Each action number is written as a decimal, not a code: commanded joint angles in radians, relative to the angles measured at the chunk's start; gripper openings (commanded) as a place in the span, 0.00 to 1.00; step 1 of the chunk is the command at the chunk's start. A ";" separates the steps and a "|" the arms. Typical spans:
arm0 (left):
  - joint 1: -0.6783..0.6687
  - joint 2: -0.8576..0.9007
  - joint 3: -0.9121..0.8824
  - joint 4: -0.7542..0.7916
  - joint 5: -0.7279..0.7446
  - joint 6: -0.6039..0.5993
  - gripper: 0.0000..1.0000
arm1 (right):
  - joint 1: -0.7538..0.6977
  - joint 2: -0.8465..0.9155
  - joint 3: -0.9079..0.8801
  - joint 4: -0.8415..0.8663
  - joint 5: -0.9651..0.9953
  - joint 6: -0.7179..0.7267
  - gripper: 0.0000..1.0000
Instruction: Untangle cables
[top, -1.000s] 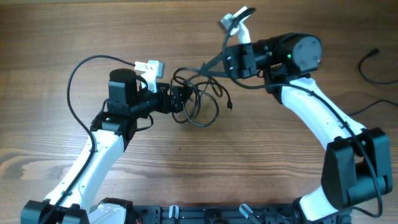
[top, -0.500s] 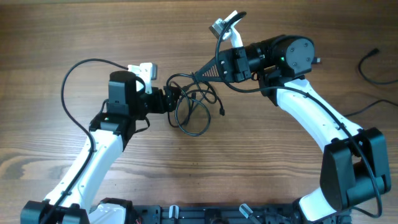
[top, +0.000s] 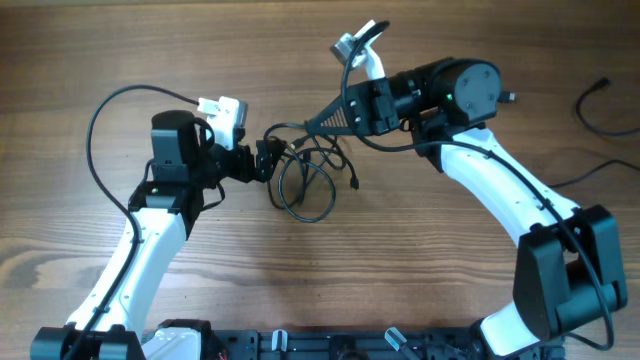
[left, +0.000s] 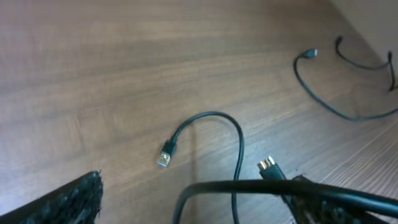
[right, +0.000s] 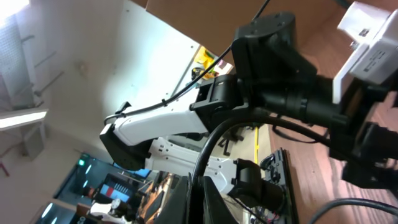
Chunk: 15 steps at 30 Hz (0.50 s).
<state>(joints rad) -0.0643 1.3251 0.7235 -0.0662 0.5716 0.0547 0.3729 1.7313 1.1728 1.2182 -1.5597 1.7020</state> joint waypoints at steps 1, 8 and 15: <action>0.004 0.031 -0.005 0.042 0.054 0.076 1.00 | 0.017 -0.007 0.003 0.008 -0.061 0.014 0.04; 0.004 0.143 -0.005 0.056 0.229 0.125 0.88 | 0.017 -0.007 0.003 0.008 -0.061 0.026 0.04; 0.014 0.143 -0.005 0.092 0.180 0.058 0.31 | 0.016 -0.007 0.003 0.008 -0.061 0.026 0.04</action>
<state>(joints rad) -0.0643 1.4666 0.7235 0.0235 0.7795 0.1665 0.3882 1.7313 1.1728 1.2182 -1.5597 1.7245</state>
